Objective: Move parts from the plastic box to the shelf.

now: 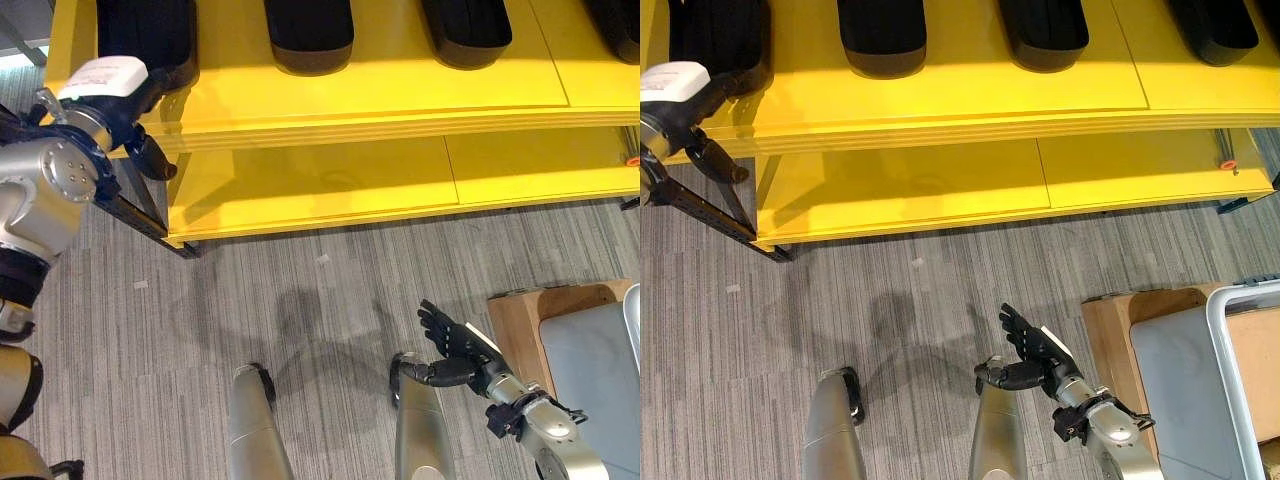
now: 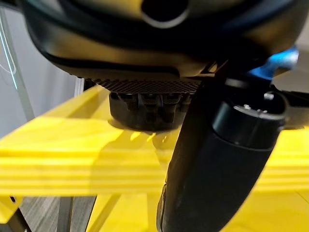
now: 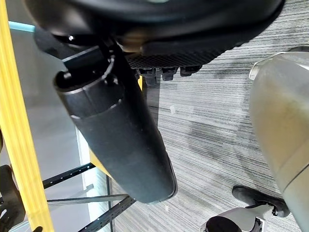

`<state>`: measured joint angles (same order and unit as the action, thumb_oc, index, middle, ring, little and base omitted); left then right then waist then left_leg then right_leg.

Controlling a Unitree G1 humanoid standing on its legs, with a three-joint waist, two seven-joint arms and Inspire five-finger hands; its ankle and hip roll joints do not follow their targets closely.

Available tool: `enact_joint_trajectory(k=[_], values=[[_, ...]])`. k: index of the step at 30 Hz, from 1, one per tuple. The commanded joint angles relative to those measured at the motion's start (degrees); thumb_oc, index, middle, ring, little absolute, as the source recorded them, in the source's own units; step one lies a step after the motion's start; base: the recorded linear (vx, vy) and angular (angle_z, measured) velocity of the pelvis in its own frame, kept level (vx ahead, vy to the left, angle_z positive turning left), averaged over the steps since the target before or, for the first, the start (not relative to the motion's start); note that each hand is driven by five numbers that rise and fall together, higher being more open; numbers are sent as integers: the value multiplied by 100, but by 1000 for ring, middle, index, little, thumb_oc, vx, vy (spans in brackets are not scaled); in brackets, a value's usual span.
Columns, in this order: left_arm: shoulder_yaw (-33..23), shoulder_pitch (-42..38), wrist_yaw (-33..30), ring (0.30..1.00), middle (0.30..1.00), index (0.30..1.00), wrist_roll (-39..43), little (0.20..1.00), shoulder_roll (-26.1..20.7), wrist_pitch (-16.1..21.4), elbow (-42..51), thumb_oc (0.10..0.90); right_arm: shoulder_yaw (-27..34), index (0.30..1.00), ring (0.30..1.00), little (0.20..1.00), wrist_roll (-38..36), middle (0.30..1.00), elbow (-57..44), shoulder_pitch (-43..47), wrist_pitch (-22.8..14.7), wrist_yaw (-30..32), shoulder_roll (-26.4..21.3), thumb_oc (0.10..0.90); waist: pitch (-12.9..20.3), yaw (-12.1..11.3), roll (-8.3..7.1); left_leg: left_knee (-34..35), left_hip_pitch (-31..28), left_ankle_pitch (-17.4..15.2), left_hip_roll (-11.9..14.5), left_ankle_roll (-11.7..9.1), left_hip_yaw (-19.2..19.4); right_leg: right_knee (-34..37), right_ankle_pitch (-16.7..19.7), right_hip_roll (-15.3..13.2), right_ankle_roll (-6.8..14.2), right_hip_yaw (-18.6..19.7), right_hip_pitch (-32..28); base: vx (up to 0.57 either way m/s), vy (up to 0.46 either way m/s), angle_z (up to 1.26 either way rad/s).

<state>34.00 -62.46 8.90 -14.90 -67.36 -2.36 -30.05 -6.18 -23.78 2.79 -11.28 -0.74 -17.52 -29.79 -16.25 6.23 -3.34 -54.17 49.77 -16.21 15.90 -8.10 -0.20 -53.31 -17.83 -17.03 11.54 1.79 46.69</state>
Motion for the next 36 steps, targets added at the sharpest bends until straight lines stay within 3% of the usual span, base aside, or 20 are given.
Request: enact_joint_trajectory(k=[1, 15, 36], values=[[-71, -1120, -631, 1000, 1000, 1000, -197, 1000, -562, 116, -101, 900, 165, 1000, 1000, 1000, -305, 1000, -327, -147, -467, -49, -294, 900, 408, 11, 250, 163, -47, -73, -214, 476, -91, 326, 135, 1, -471, -45, -357, 0, 0, 0], [542, -1786, -752, 1000, 1000, 1000, -90, 1000, -553, 261, -359, 900, 159, 1000, 1000, 1000, -397, 1000, -301, -160, -535, -69, -329, 900, 398, 23, 274, 130, 25, -85, -226, 507, -24, 409, 234, -42, -427, 9, -285, 5, 5, -1], [506, -1907, -867, 1000, 1000, 1000, 179, 1000, -210, 361, -231, 900, 119, 1000, 1000, 1000, -443, 1000, -240, -175, -573, -38, -412, 900, 403, 56, 278, 84, 67, -83, -226, 495, -18, 336, 239, -33, -441, 31, -183, 0, 0, 0]])
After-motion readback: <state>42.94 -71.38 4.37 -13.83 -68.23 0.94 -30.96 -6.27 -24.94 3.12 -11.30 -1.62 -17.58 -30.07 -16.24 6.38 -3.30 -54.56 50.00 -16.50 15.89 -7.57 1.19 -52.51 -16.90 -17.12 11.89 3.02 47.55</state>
